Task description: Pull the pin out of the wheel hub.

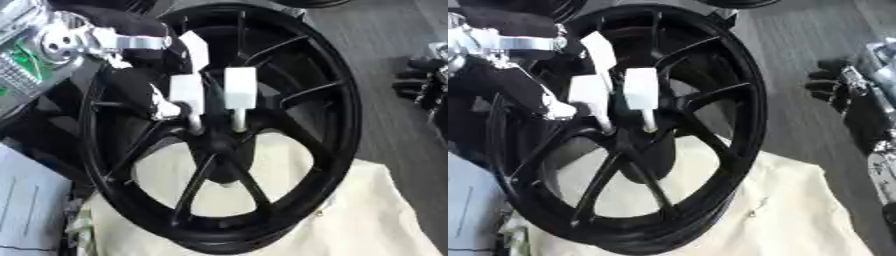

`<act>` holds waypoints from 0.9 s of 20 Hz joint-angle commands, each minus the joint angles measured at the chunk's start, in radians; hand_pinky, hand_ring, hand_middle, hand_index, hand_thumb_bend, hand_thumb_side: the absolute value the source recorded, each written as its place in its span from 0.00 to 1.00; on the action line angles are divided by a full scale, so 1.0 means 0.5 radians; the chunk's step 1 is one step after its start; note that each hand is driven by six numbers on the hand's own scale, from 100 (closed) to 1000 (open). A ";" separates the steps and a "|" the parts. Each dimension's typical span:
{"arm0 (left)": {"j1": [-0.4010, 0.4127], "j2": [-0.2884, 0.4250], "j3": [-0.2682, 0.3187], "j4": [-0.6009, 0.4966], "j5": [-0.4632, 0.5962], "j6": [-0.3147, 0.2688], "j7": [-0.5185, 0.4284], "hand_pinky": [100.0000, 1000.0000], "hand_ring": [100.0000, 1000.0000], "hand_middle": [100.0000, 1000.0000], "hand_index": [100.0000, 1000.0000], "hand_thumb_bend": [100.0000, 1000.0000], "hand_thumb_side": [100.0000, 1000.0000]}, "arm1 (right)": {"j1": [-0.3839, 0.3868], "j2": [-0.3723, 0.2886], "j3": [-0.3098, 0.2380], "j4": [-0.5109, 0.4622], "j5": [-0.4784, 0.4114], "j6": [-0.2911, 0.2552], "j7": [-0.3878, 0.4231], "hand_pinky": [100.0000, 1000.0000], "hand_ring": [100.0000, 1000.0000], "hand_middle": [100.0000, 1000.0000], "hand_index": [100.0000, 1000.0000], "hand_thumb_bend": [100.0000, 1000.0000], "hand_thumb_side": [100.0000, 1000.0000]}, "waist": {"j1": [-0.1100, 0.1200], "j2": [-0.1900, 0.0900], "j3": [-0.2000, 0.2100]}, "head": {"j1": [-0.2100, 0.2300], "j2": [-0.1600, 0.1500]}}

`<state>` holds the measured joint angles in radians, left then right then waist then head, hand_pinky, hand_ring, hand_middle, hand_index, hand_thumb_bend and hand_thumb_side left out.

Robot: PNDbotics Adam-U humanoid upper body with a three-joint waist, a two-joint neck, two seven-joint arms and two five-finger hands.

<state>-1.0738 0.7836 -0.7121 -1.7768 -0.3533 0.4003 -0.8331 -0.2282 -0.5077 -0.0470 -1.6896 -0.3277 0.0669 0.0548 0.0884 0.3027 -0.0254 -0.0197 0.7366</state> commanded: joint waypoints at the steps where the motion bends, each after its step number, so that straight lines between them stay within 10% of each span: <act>1: -0.024 0.020 0.018 0.002 -0.002 0.131 -0.103 0.63 0.51 0.56 0.72 0.22 0.34 | -0.016 -0.058 -0.003 -0.030 0.016 -0.005 0.000 0.84 0.74 0.69 0.82 0.00 0.80 | -0.015 -0.029 -0.002 | 0.006 -0.002; 12: -0.020 -0.002 0.025 0.012 0.068 0.198 0.043 0.54 0.41 0.40 0.55 0.11 0.11 | -0.017 -0.058 0.000 -0.024 0.022 0.000 0.002 0.84 0.74 0.70 0.82 0.00 0.81 | -0.016 -0.029 0.001 | 0.006 0.006; 18: -0.001 0.032 0.064 -0.030 0.102 0.214 0.097 0.51 0.36 0.32 0.45 0.08 0.13 | -0.017 -0.062 -0.002 -0.024 0.020 0.002 0.000 0.84 0.74 0.69 0.82 0.00 0.81 | -0.013 -0.033 0.007 | 0.003 0.007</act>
<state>-1.0618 0.7706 -0.7051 -1.7765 -0.3066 0.4729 -0.7606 -0.2282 -0.5077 -0.0422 -1.6895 -0.3210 0.0675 0.0552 0.0865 0.3039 -0.0234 -0.0188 0.7373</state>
